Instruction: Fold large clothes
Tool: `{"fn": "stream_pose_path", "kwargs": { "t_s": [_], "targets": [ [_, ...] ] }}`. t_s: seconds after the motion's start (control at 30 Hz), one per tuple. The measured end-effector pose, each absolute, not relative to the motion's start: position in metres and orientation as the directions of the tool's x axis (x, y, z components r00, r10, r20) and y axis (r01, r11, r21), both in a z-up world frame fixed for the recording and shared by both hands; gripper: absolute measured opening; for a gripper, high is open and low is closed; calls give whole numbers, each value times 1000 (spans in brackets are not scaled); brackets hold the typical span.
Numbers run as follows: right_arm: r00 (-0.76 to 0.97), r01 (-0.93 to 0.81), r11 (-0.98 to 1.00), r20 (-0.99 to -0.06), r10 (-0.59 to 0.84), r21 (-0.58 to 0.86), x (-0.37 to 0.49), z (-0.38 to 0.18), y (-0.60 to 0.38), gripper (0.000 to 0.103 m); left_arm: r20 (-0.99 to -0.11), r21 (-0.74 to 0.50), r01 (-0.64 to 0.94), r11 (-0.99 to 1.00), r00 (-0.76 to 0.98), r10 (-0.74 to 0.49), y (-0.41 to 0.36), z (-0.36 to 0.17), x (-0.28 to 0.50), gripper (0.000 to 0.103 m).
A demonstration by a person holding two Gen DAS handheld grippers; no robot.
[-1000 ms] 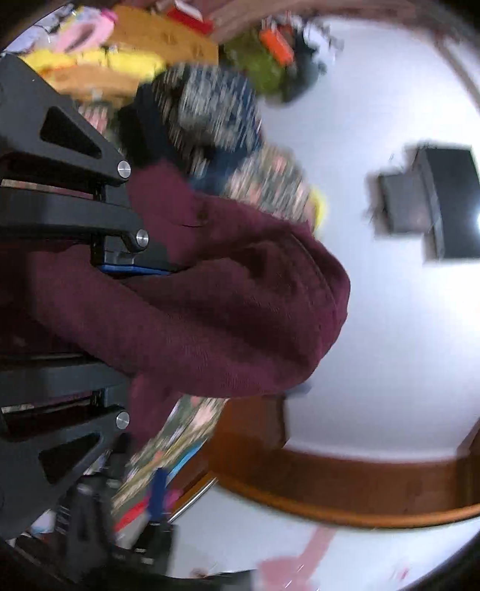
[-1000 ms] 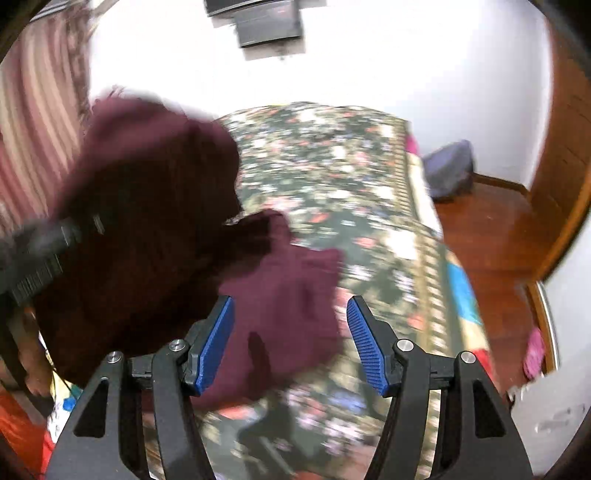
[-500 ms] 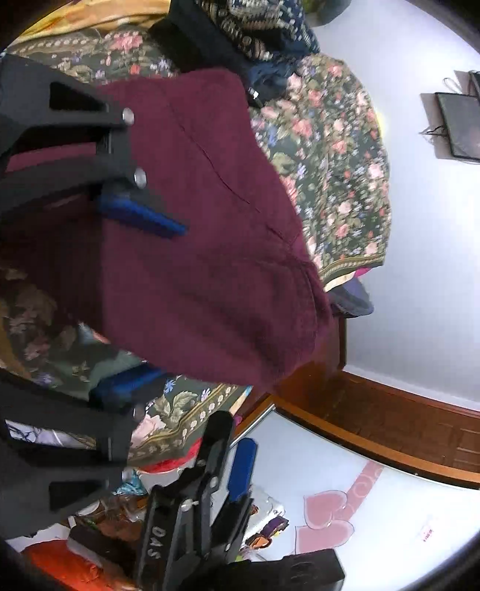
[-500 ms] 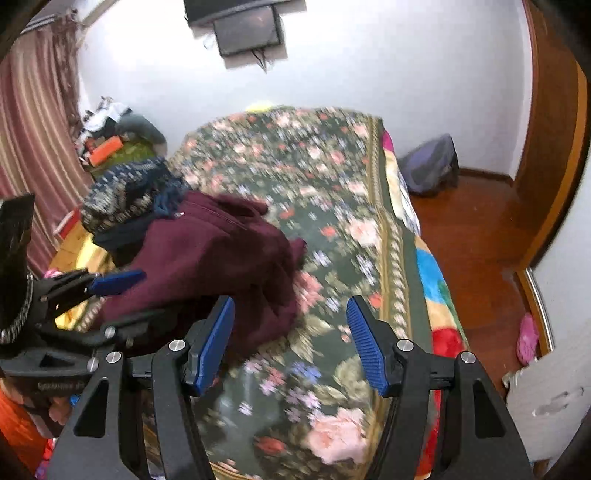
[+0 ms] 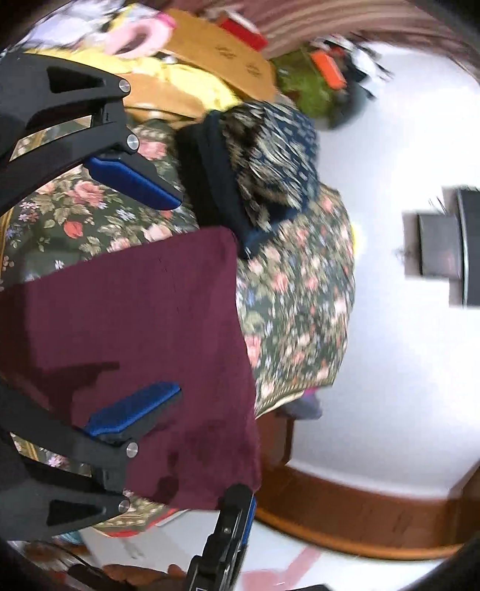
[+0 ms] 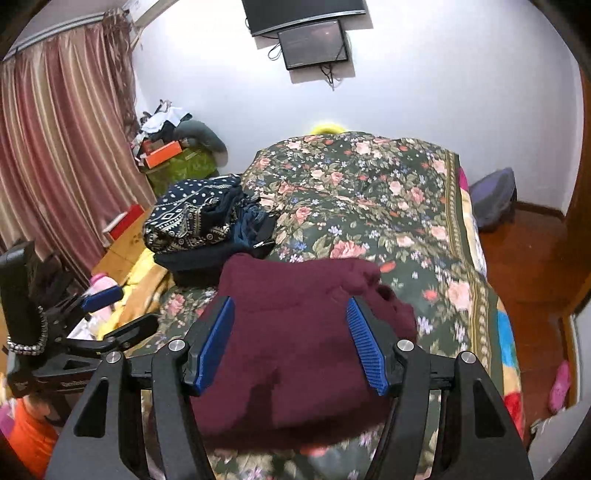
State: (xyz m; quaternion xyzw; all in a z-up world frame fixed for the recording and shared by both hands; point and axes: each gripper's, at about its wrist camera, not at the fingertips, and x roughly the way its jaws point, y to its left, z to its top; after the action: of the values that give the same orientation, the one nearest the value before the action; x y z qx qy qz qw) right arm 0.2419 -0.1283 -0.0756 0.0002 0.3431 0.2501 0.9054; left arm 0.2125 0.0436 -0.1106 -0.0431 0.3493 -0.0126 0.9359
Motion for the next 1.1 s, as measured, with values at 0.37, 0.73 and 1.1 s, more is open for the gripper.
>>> {"fn": "stream_pose_path", "kwargs": {
  "t_s": [0.37,0.73,1.1],
  "targets": [
    [621,-431,901,-708,337,51,253,-106,-147,59,-716,-102,-47,994,697,-40,58,-149,217,94],
    [485,-282,920,-786,383,274,262,-147,-211,74,-788,-86,17,996,610,-78,37,-196,221,95],
    [435,-262,875,-760,484,407,280,-136,-209,76,-787,-114,-80,990,616,-41,63,-190,233,95]
  ]
}}
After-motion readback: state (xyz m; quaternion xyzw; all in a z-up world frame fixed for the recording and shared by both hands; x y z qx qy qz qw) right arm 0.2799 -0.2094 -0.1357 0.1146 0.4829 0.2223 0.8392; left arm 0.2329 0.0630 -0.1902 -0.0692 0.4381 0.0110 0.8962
